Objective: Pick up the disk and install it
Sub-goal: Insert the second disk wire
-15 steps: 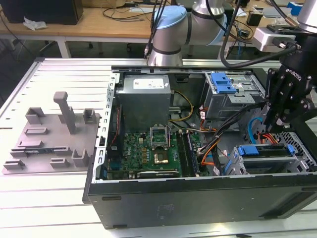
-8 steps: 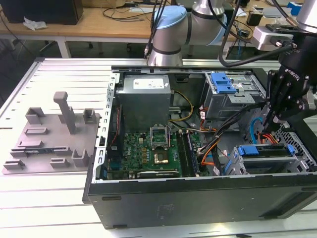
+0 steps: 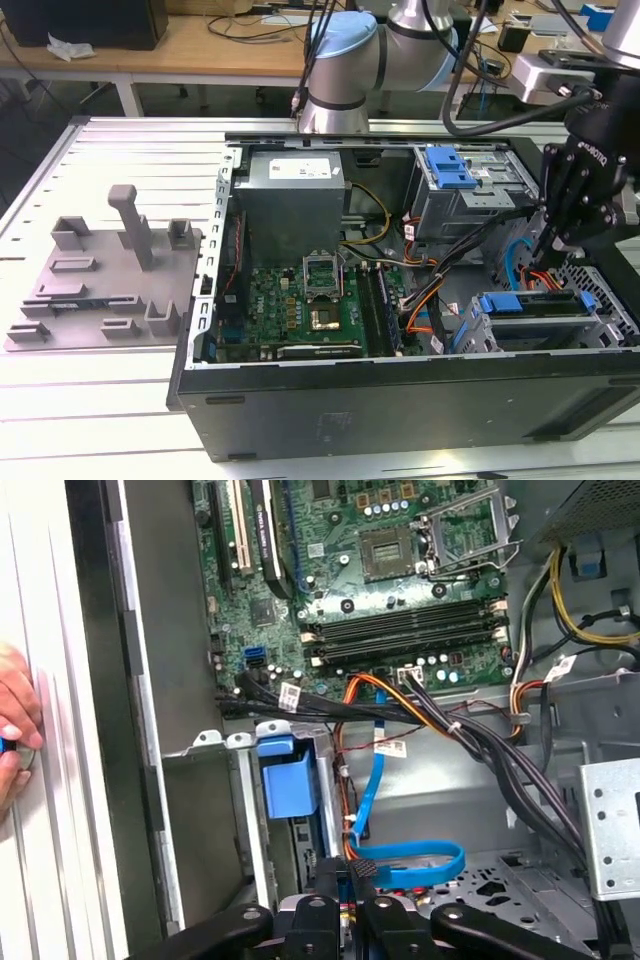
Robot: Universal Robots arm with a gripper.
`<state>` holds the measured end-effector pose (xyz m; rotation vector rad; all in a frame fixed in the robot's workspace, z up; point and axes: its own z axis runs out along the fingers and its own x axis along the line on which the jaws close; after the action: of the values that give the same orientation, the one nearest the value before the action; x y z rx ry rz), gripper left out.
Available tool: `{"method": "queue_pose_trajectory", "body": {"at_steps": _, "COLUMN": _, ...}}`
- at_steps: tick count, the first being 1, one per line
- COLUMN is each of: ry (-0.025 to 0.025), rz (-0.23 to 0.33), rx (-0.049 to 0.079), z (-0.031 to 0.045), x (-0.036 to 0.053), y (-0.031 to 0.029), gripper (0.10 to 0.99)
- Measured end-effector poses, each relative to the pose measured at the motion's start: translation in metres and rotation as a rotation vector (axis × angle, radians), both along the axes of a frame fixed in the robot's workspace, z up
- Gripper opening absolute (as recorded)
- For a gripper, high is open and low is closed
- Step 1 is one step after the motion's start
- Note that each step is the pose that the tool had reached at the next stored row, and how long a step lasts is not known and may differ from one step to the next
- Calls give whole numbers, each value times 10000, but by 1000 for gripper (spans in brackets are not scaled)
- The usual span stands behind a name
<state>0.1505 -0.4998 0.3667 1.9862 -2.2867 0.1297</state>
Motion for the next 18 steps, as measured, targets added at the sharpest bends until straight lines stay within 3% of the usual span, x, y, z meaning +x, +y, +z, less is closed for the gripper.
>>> {"method": "queue_pose_trajectory", "body": {"at_steps": 4, "ry": -7, "rz": 14, "rx": 11, "z": 0, "x": 0, "y": -106, "gripper": 161}}
{"method": "queue_pose_trajectory", "body": {"at_steps": 7, "ry": -70, "rz": 81, "rx": 63, "z": -2, "x": -7, "y": -172, "gripper": 161}}
{"method": "queue_pose_trajectory", "body": {"at_steps": 18, "ry": -110, "rz": 897, "rx": 144, "z": -6, "x": -20, "y": -182, "gripper": 161}}
